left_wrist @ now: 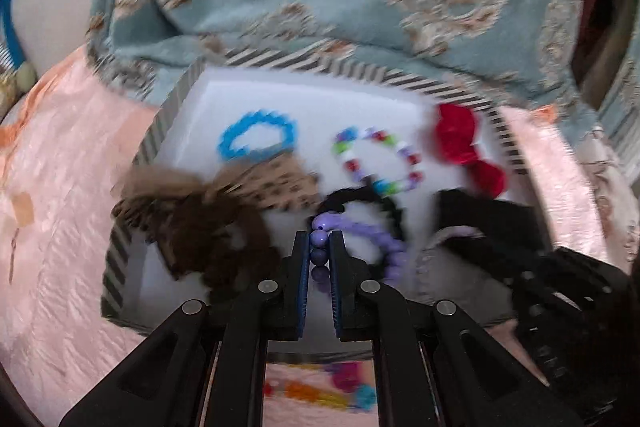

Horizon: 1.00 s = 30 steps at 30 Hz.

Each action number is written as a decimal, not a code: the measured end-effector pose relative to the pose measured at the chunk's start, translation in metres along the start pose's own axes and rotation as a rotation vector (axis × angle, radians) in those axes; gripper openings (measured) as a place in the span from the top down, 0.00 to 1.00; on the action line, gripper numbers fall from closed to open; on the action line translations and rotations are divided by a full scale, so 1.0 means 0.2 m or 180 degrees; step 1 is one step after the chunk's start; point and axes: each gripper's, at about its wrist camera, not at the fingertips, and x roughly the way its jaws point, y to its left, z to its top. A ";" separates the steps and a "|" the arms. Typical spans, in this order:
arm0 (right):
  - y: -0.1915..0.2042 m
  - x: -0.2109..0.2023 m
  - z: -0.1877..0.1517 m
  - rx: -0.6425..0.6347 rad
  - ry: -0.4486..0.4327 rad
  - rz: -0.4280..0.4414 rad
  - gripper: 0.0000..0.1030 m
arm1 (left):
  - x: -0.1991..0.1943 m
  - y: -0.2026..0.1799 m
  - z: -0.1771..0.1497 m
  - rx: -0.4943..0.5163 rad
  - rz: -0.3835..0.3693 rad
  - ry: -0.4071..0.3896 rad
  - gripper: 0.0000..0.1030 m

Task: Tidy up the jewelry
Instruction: 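Place the purple bracelet in the box with the left tool while the right tool places the silver bracelet, then open both tools and withdraw them from the box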

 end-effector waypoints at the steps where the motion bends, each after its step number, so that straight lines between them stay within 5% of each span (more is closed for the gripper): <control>1: 0.00 0.01 0.00 0.0017 0.0026 0.0001 0.94 | 0.00 0.02 0.00 -0.0013 0.0032 0.0013 1.00; 18: -0.04 0.04 -0.03 0.0057 0.0045 -0.0067 0.94 | 0.02 -0.02 -0.06 0.0211 0.0349 0.0002 1.00; 22: -0.06 -0.01 -0.01 0.0162 -0.0051 0.0019 0.93 | -0.03 0.03 -0.04 0.0089 0.0336 -0.0103 0.84; 30: -0.10 -0.13 -0.01 0.0294 -0.0291 -0.0032 0.90 | -0.20 0.15 -0.06 -0.0053 0.0332 -0.0334 0.84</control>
